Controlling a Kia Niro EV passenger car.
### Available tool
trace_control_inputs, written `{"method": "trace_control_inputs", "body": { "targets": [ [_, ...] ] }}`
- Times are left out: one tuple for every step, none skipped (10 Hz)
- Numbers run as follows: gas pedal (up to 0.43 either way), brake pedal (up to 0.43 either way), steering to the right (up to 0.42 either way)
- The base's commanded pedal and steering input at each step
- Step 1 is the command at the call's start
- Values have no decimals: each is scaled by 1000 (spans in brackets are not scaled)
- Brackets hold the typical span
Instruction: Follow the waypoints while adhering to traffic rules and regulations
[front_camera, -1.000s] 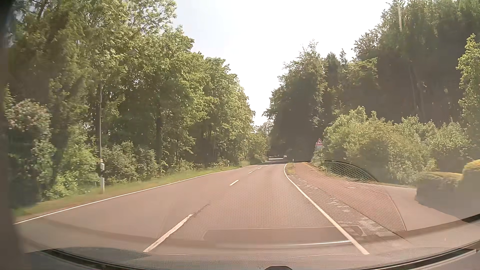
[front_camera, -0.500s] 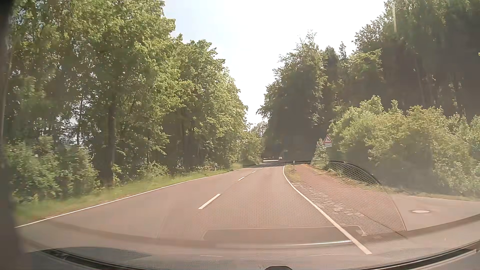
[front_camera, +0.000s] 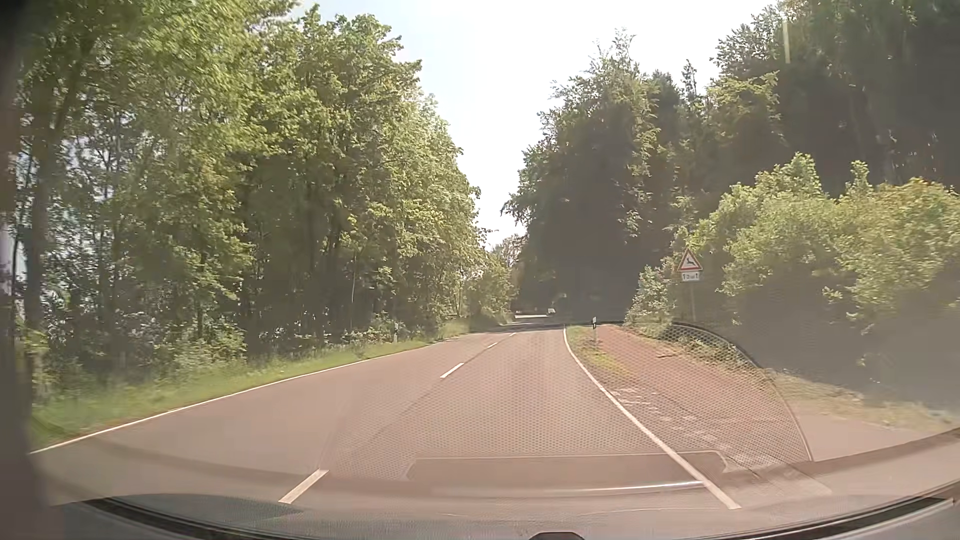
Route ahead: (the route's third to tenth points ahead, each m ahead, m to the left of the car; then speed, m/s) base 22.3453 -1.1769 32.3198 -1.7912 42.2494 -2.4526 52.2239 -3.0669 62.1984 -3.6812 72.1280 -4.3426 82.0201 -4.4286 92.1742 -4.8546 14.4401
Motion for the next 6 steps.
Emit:
{"method": "trace_control_inputs", "body": {
  "targets": [
    [319,0,11],
    [319,0,12],
    [319,0,11],
    [319,0,11],
    [319,0,11],
    [319,0,11]
  ]
}}
